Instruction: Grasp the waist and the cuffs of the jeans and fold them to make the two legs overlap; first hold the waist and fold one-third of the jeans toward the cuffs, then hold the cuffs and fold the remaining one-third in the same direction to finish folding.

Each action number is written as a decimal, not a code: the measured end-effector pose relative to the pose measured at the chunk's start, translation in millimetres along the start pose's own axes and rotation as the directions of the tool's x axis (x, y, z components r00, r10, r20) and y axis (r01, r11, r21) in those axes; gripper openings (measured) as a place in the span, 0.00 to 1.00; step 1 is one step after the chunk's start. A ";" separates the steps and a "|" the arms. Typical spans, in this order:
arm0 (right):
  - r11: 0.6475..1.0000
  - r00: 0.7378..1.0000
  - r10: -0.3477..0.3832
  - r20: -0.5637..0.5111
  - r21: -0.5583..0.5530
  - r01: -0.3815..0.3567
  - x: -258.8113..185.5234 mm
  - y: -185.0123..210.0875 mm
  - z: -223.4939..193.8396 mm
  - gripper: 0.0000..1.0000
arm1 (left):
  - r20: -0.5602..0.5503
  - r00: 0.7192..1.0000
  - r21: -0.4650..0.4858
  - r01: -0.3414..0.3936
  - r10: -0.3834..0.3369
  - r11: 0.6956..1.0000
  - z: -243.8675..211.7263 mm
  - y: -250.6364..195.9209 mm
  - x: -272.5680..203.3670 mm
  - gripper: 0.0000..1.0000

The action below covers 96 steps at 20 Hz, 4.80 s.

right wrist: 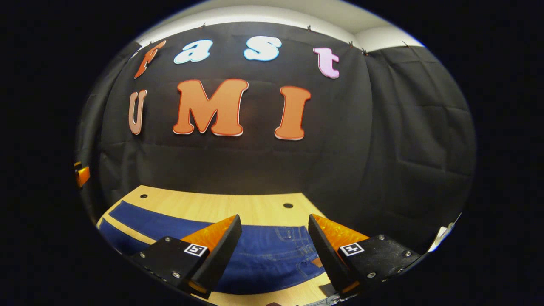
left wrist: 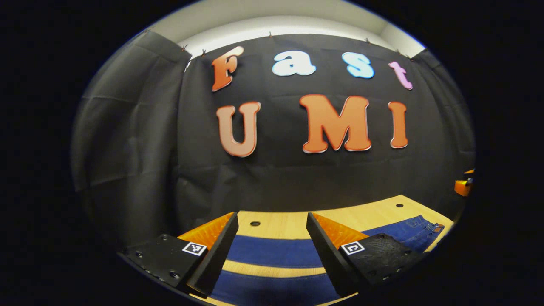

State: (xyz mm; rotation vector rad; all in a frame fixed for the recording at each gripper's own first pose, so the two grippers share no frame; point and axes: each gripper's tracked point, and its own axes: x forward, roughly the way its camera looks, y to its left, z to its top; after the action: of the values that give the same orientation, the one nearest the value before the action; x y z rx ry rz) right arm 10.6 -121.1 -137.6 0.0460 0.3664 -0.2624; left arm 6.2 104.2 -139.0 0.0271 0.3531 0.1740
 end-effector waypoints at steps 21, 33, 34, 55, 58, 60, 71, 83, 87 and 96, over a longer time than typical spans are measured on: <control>0.969 0.848 0.076 -0.525 0.239 0.062 39.1 -41.9 -162.3 0.97 | -0.695 0.719 -0.534 -0.547 0.034 0.645 -270.5 146.2 -39.6 0.98; 0.862 0.763 0.112 -0.637 0.444 0.244 52.3 -72.2 -214.5 0.97 | -0.726 0.688 -0.604 -0.643 0.009 0.471 -322.0 209.6 -35.6 0.94; 0.853 0.761 0.106 -0.640 0.452 0.262 54.1 -75.5 -218.0 0.97 | -0.715 0.699 -0.612 -0.630 0.007 0.478 -319.9 211.3 -33.9 0.93; 0.655 0.726 0.169 -0.667 0.626 0.422 55.1 -116.2 -256.6 0.96 | -0.605 0.793 -0.754 -0.539 -0.077 0.375 -327.9 212.5 24.6 0.01; 0.632 0.720 0.149 -0.678 0.625 0.458 55.5 -132.6 -264.9 0.96 | -0.587 0.807 -0.766 -0.528 -0.065 0.367 -318.4 212.3 20.5 0.01; 0.612 0.731 0.138 -0.668 0.638 0.467 69.7 -140.2 -266.8 0.96 | -0.590 0.805 -0.764 -0.530 -0.065 0.368 -315.8 212.0 19.5 0.00; 0.434 0.738 0.239 -0.631 0.749 0.501 84.6 -136.2 -274.1 0.13 | -0.559 0.827 -0.760 -0.481 -0.062 0.437 -273.0 206.3 21.0 0.01; 0.484 0.778 0.250 -0.576 0.771 0.414 84.5 -143.0 -230.8 0.05 | -0.539 0.841 -0.731 -0.438 -0.049 0.522 -213.0 188.4 5.5 0.01; 0.445 0.775 0.271 -0.571 0.788 0.424 75.7 -149.9 -220.2 0.05 | -0.553 0.833 -0.714 -0.451 -0.035 0.536 -199.5 197.4 -14.3 0.00; 0.442 0.737 0.234 -0.634 0.745 0.500 115.8 -130.7 -181.2 0.05 | -0.673 0.730 -0.652 -0.512 -0.116 0.559 -178.6 199.3 68.9 0.00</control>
State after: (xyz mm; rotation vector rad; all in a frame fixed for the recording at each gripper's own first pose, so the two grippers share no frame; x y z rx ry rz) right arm 17.5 -259.0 -348.0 1.2548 0.9427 -0.6114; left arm -24.9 311.7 -318.8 -0.9729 0.9713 0.6030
